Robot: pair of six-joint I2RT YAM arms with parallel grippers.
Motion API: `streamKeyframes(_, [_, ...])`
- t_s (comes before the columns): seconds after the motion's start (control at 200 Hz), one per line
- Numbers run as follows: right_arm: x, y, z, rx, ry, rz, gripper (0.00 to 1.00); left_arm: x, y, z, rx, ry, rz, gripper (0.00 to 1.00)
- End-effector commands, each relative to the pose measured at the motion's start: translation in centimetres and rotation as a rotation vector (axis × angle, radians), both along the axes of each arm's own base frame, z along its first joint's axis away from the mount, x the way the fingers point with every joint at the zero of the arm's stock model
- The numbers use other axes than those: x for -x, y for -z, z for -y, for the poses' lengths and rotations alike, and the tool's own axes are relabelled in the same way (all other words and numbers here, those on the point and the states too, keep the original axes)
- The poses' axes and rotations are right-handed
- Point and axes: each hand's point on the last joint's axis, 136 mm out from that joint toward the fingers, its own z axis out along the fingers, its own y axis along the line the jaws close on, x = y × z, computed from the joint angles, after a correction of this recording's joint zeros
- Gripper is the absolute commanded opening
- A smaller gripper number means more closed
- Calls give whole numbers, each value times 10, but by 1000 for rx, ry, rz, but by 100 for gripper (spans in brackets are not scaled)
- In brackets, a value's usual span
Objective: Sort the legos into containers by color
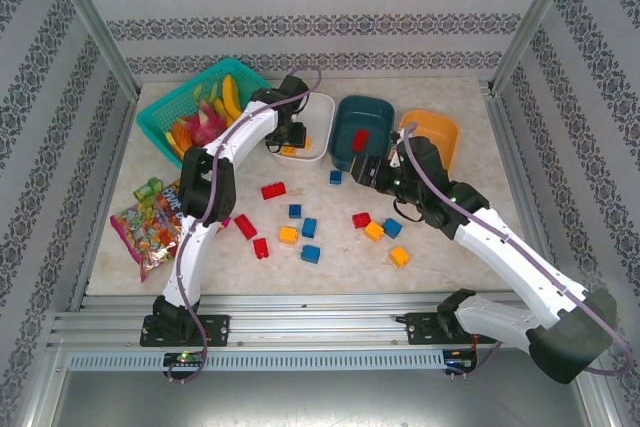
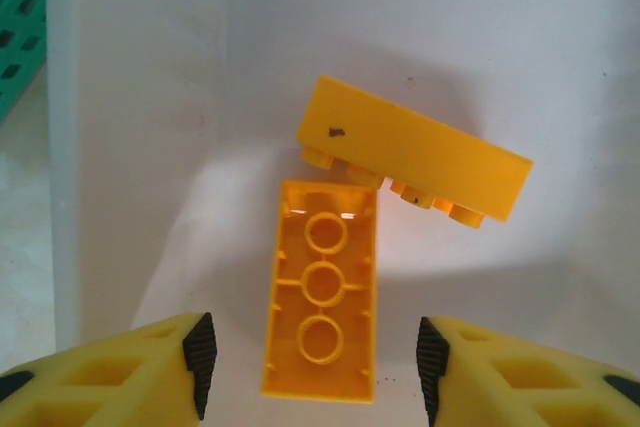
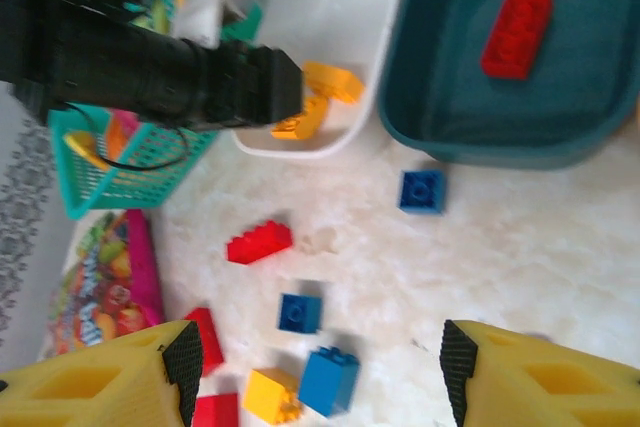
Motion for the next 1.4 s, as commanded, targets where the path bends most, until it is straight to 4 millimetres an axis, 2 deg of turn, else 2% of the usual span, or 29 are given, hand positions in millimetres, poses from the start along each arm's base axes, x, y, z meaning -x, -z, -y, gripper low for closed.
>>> streamKeyframes(0.0, [18,28,32,138,74,-149,67,3,-35,-11,7,-25,39,67])
streamKeyframes(0.04, [27,40,40,176,87,-206,67,3,-46,-9,26,-31,62,71])
streamKeyframes(0.145, [52,72,66,260,181,-366,67,8,-94,-2,97,-20,172,79])
streamKeyframes(0.215, [64,92,75,269,228,-457,68,16,-127,7,162,-2,268,85])
streamKeyframes(0.31, [67,112,78,246,285,-527,69,38,-161,24,319,20,373,95])
streamKeyframes(0.385, [61,126,74,221,307,-552,70,63,-171,32,416,38,392,97])
streamKeyframes(0.49, [51,147,69,192,327,-605,73,103,-171,44,508,76,390,98])
streamKeyframes(0.495, [51,148,69,191,329,-607,73,106,-165,43,506,75,378,98])
streamKeyframes(0.59, [42,168,64,164,314,-666,80,145,-158,54,548,124,365,98])
streamKeyframes(0.694, [33,183,64,153,310,-706,80,183,-147,61,581,152,343,97])
streamKeyframes(0.799, [31,195,66,135,325,-741,75,208,-141,60,592,155,334,97])
streamKeyframes(0.974, [39,211,70,153,356,-800,60,224,-138,49,585,137,332,96])
streamKeyframes(1.174, [44,219,73,186,382,-829,53,226,-139,45,561,139,333,96])
streamKeyframes(1.249, [43,219,74,189,387,-824,43,225,-139,46,559,136,333,95])
streamKeyframes(1.319, [38,207,74,200,381,-790,33,224,-142,48,570,138,338,95])
streamKeyframes(1.399, [26,173,79,248,380,-680,30,222,-151,51,599,137,353,95])
